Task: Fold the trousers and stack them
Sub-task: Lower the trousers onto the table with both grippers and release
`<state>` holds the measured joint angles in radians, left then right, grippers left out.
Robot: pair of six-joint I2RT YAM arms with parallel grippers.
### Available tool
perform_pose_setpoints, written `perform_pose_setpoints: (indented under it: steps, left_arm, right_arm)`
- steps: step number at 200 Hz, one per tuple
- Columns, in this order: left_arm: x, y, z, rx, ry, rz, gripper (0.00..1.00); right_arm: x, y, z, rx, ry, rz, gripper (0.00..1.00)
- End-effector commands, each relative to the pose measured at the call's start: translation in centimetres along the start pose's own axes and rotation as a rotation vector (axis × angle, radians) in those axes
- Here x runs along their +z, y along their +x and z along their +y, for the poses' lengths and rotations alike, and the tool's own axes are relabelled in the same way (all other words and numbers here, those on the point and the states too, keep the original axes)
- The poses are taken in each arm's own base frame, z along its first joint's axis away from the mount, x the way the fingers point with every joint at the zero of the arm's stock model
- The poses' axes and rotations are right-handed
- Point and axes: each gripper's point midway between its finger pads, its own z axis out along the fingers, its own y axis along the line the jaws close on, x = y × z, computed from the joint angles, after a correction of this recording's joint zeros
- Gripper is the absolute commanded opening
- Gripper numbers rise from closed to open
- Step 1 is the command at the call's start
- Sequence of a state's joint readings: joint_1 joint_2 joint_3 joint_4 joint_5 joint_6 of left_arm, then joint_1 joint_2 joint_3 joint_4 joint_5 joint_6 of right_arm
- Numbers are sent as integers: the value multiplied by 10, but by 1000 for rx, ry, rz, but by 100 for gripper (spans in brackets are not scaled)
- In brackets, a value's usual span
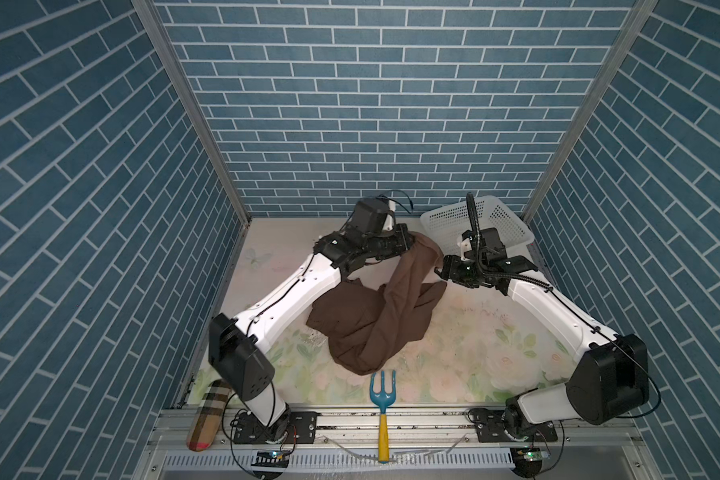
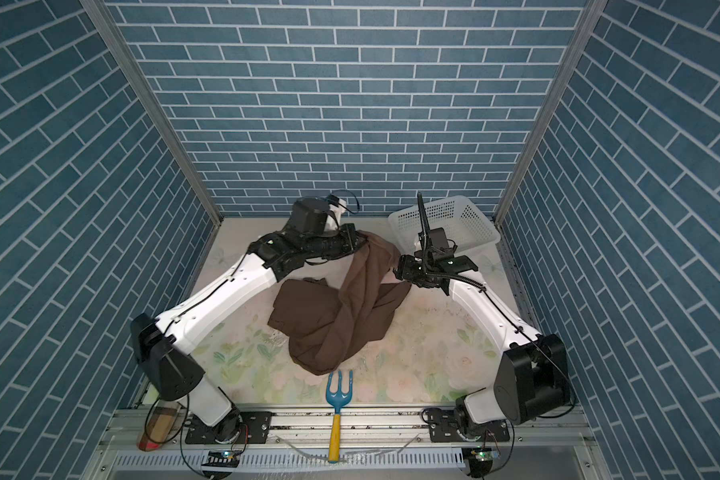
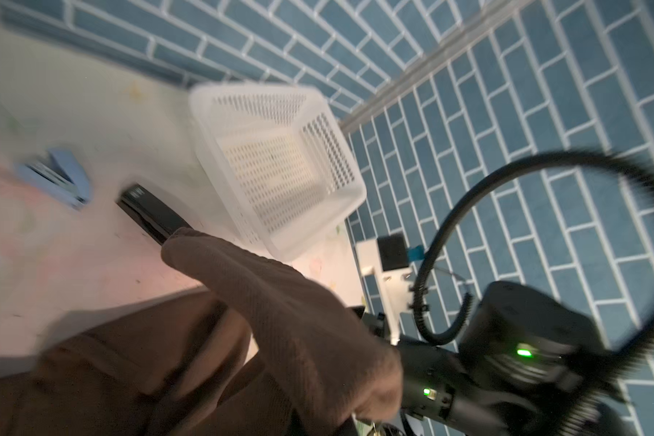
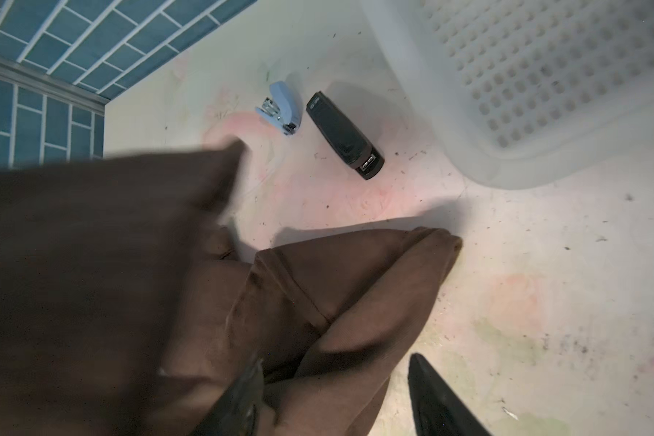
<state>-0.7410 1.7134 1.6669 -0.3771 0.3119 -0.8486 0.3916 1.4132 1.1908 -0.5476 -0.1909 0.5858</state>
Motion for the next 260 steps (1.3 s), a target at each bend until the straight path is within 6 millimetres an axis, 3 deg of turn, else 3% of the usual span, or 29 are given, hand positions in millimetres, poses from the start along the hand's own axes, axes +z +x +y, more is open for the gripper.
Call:
perform_pose_setpoints:
  steps: [1, 13, 26, 32, 40, 64, 76, 92, 116, 131, 143, 152, 162, 184, 200, 210, 227, 260]
  left_arm:
    - [21, 20, -49, 5, 174, 51, 7]
    - [39, 36, -52, -4, 186, 94, 30]
    - [55, 52, -54, -11, 195, 151, 74]
    - [62, 59, -55, -12, 202, 184, 84]
    - [69, 67, -55, -14, 209, 224, 88]
    - [69, 71, -50, 13, 191, 279, 89]
    - [55, 63, -42, 63, 135, 263, 88]
    - [27, 44, -13, 149, -39, 208, 86]
    - [-36, 14, 56, 212, -392, 104, 74]
    - [-84, 6, 108, 176, -633, 55, 45]
    - [-118, 11, 149, 119, -790, 49, 33]
    - [-137, 20, 174, 56, -857, 58, 31]
    - [-152, 32, 199, -10, -899, 74, 32]
    - [-175, 58, 240, -119, -954, 80, 67]
    - [-185, 70, 259, -169, -972, 70, 77]
    - [-185, 75, 267, -193, -974, 68, 79]
    - [-175, 80, 279, -222, -948, 83, 82]
    - [-144, 88, 295, -247, -909, 124, 80]
  right_arm:
    - [-49, -36, -6, -64, 115, -171, 67]
    - [-68, -43, -17, -74, 192, -233, 68]
    - [-90, -51, -30, -90, 279, -305, 69]
    - [-100, -53, -34, -97, 310, -337, 69]
    - [-111, -56, -38, -111, 337, -372, 69]
    - [-125, -59, -37, -135, 339, -413, 65]
    - [-120, -55, -33, -143, 311, -394, 58]
    - [-107, -48, -28, -156, 273, -355, 50]
    - [-80, -35, -15, -248, 239, -291, 38]
    - [-59, -23, -1, -344, 221, -235, 31]
    - [-38, -10, 12, -429, 199, -173, 27]
    - [-22, 1, 21, -473, 177, -124, 24]
    - [-4, 12, 30, -496, 139, -73, 24]
    - [31, 34, 43, -528, 67, 8, 25]
    - [51, 47, 52, -588, 36, 51, 41]
    - [63, 55, 55, -625, 30, 75, 54]
    - [81, 67, 56, -656, 24, 112, 65]
    - [115, 91, 53, -650, 1, 180, 66]
